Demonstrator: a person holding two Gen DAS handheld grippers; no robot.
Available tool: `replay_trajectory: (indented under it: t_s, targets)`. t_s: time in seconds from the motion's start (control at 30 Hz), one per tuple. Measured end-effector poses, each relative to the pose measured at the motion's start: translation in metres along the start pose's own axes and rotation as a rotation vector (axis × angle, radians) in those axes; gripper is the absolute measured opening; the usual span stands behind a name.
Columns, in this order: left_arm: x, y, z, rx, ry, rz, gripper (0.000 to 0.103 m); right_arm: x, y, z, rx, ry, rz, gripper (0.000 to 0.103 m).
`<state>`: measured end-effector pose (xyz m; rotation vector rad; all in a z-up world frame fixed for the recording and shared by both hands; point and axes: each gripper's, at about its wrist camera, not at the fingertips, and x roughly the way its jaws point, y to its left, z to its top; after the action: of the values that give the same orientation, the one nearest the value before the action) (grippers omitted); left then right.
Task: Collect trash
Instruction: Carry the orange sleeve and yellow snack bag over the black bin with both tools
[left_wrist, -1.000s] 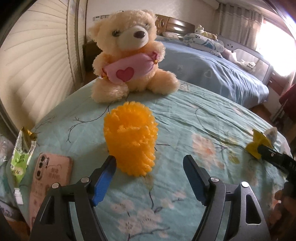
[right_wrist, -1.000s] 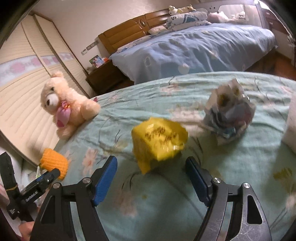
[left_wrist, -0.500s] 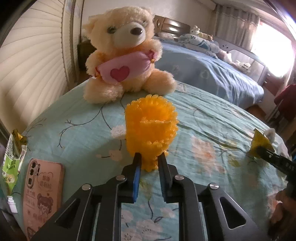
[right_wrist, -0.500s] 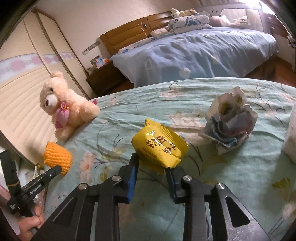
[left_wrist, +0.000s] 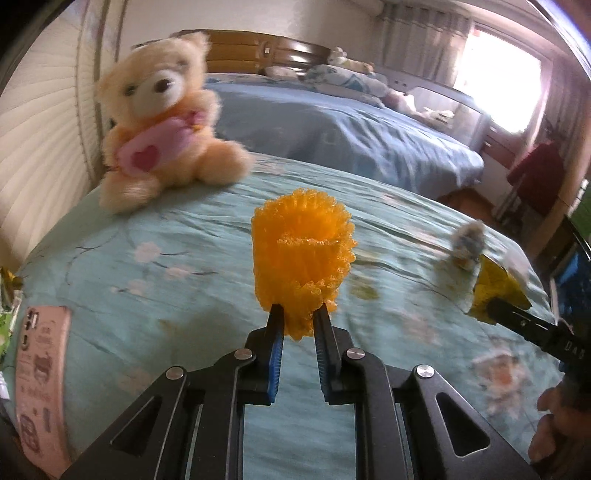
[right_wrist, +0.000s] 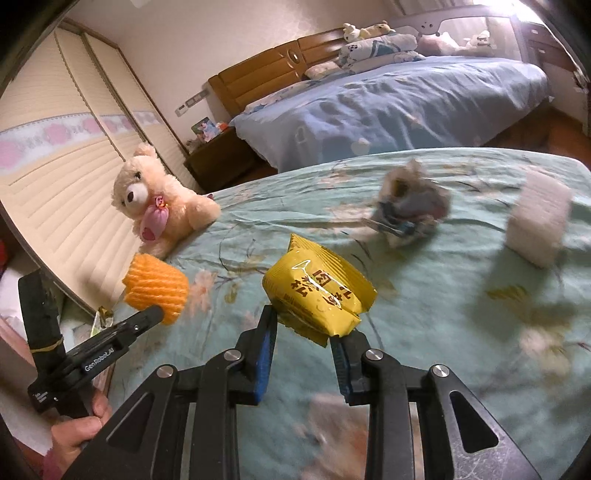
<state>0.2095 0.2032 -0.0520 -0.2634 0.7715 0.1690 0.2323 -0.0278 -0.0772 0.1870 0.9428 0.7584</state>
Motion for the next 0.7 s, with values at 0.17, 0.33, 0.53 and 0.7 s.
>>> replay_trajectory:
  t_s: [0.17,0.33,0.53,0.7]
  targets:
    - [-0.005,-0.03,-0.006,0.04,0.008,-0.046,0.015,-0.025,-0.018,-0.012,0.025,-0.014,-0.019,0.029]
    - [-0.009,-0.057,-0.013,0.078,0.015,-0.088,0.015,-0.051,-0.035,-0.021,0.038,-0.035,-0.037,0.029]
    - [-0.015,-0.09,-0.023,0.129,0.027,-0.136,0.015,-0.078,-0.058,-0.033,0.068,-0.059,-0.079,0.029]
    - [-0.019,-0.114,-0.03,0.172,0.034,-0.171,0.015,-0.098,-0.078,-0.043,0.096,-0.079,-0.113,0.029]
